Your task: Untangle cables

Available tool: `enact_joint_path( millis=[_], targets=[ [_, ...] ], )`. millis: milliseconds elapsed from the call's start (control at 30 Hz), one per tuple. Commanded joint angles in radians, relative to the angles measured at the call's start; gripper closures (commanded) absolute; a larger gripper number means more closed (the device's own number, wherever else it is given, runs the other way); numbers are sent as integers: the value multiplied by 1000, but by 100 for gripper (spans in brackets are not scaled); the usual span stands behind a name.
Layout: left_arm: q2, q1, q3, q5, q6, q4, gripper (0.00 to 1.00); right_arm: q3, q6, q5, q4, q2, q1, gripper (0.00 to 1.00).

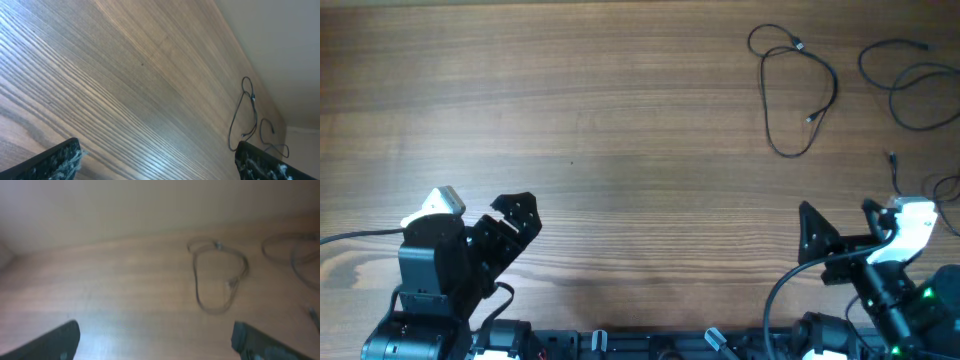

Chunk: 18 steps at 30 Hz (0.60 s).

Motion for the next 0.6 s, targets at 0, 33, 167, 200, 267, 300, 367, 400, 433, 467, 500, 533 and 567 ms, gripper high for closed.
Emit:
enact_joint_path(
  millis=[0,33,167,200,267,300,367,400,433,467,500,533,567],
  targets=[
    [-1,3,6,-17,19,2,0,-141,-15,-71,125,-118,3,0],
    [-1,3,6,-17,19,2,0,-180,-15,-71,159,-144,3,0],
    [-1,3,6,-17,19,2,0,-327,-48,-52,301,-234,37,0],
    [-1,3,6,-17,19,2,0,-360,-58,-40,340,-252,59,0],
    [-1,3,6,-17,19,2,0,-411,-57,-5,393,-271,100,0],
    [-1,3,6,-17,19,2,0,-435,-56,13,418,-277,119,0],
    [-1,3,6,-17,19,2,0,-492,-54,48,499,-280,150,0],
    [-1,3,6,-17,19,2,0,-514,-53,48,542,-280,151,0],
    [-1,3,6,-17,19,2,0,-540,-53,48,587,-281,151,0],
    [-1,3,6,-17,19,2,0,-571,-52,48,638,-289,151,0],
    [-1,3,6,-17,19,2,0,-604,-45,48,679,-306,154,0],
    [-1,3,6,-17,19,2,0,-637,-45,48,707,-326,159,0],
    [-1,3,6,-17,19,2,0,-658,-38,49,721,-339,164,0]
  ],
)
